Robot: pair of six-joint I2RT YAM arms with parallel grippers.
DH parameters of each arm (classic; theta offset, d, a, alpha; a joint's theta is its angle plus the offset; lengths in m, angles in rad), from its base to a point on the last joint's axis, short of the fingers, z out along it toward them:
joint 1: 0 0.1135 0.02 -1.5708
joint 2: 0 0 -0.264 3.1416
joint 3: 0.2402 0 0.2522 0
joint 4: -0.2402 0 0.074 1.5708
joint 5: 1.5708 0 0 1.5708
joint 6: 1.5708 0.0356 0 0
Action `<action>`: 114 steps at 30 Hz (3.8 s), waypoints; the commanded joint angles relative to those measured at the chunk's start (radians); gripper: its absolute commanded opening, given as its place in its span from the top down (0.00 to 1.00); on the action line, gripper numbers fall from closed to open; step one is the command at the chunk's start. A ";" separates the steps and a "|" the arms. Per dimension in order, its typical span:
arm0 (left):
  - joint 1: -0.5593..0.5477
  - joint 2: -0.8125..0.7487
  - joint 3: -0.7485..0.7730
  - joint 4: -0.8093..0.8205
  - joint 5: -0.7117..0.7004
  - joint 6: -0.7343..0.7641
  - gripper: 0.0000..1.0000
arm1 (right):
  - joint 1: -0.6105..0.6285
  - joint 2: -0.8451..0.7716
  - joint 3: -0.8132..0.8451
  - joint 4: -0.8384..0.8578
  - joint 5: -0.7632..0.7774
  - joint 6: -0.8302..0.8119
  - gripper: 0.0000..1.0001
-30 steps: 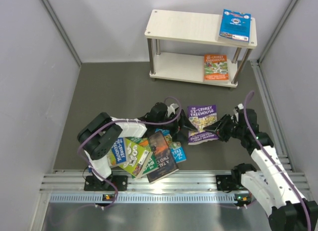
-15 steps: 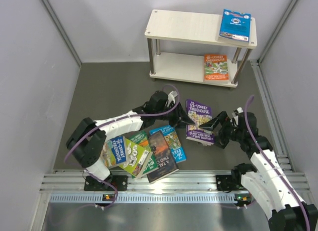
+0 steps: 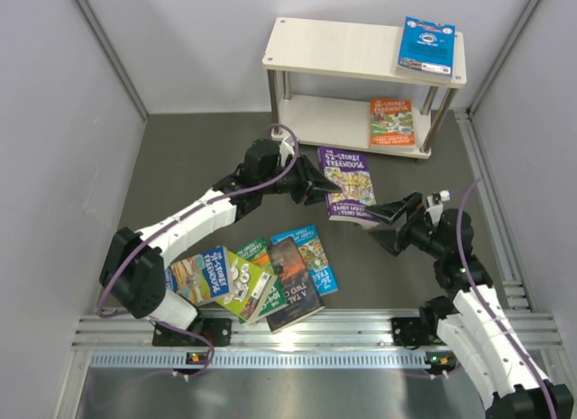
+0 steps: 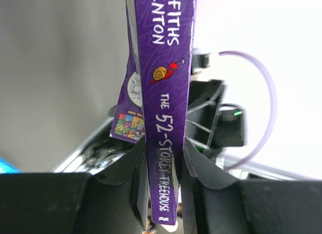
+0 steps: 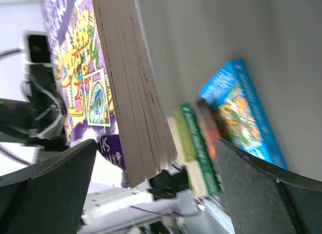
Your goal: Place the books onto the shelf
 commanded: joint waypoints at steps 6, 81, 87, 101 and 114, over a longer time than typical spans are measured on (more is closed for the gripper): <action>0.007 -0.059 -0.057 0.470 0.037 -0.315 1.00 | 0.061 -0.069 -0.093 0.443 0.112 0.322 0.00; -0.045 -0.028 0.101 -0.184 -0.017 0.219 1.00 | 0.184 0.192 0.184 0.219 0.084 -0.027 0.95; -0.053 0.026 0.158 -0.270 -0.041 0.308 1.00 | 0.165 0.174 0.200 0.061 0.121 -0.129 1.00; -0.036 0.222 0.408 -0.433 -0.032 0.428 1.00 | 0.165 0.214 0.227 -0.028 0.031 -0.242 1.00; 0.057 0.100 0.263 -0.430 -0.009 0.408 0.37 | -0.083 0.462 0.468 -0.092 -0.027 -0.397 1.00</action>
